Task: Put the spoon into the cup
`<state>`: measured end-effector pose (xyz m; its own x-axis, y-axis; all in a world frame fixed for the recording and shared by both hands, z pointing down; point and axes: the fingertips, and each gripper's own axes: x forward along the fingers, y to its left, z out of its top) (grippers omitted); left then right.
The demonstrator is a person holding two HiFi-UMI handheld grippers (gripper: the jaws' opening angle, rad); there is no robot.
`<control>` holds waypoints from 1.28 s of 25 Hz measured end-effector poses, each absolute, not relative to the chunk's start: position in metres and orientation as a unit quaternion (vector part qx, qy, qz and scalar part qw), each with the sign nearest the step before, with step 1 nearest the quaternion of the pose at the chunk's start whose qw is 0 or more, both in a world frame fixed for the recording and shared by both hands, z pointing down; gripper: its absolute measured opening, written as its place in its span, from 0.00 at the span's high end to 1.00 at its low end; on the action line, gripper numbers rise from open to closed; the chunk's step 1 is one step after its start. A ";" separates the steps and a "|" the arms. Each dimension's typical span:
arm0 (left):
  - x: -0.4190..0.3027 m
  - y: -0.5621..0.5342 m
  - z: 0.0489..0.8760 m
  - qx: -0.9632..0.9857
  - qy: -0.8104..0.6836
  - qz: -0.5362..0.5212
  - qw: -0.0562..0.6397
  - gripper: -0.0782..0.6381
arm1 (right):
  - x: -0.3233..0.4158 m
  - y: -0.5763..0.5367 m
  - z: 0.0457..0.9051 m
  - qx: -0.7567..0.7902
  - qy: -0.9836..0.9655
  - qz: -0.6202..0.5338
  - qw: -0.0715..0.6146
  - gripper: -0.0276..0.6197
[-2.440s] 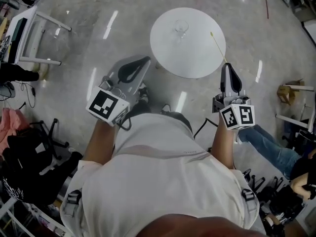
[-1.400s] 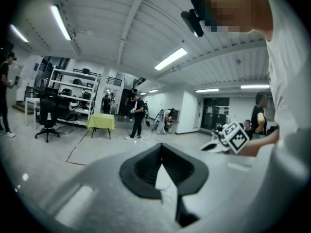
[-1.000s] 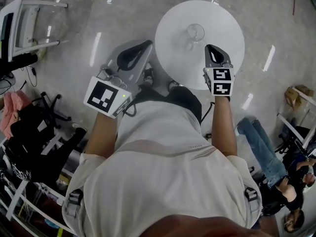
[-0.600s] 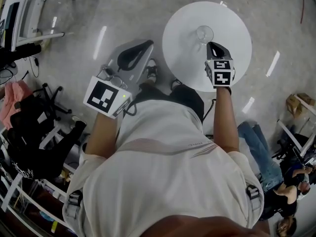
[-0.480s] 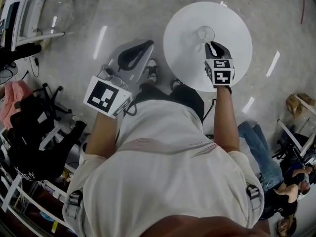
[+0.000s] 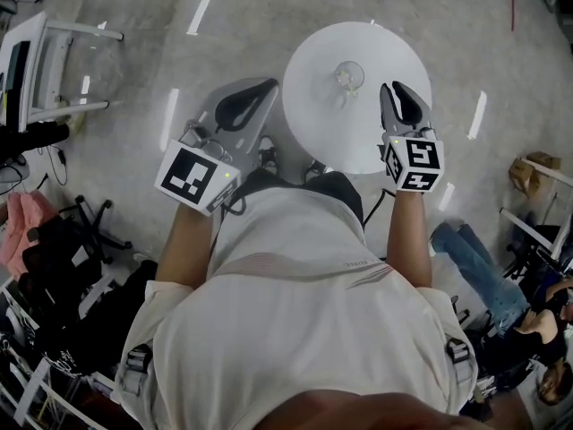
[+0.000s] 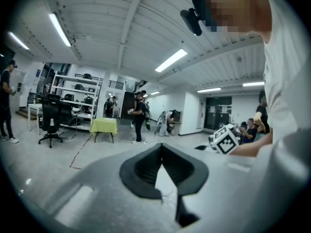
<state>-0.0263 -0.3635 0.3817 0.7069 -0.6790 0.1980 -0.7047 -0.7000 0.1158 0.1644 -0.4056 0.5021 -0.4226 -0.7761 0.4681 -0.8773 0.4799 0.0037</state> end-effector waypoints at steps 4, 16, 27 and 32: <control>-0.010 -0.363 0.355 0.935 -0.344 0.053 0.070 0.89 | 0.180 -0.389 0.429 0.530 -0.830 0.077 0.156 0.94; 0.066 -0.343 0.284 0.963 -0.270 0.011 0.001 0.89 | 0.212 -0.317 0.296 0.555 -0.829 -0.015 0.060 0.95; 0.078 -0.321 0.255 0.964 -0.266 -0.008 -0.021 0.89 | 0.225 -0.294 0.259 0.558 -0.828 -0.054 0.023 0.95; 0.077 -0.314 0.251 0.963 -0.270 -0.011 -0.024 0.89 | 0.217 -0.292 0.258 0.545 -0.836 -0.060 0.028 0.95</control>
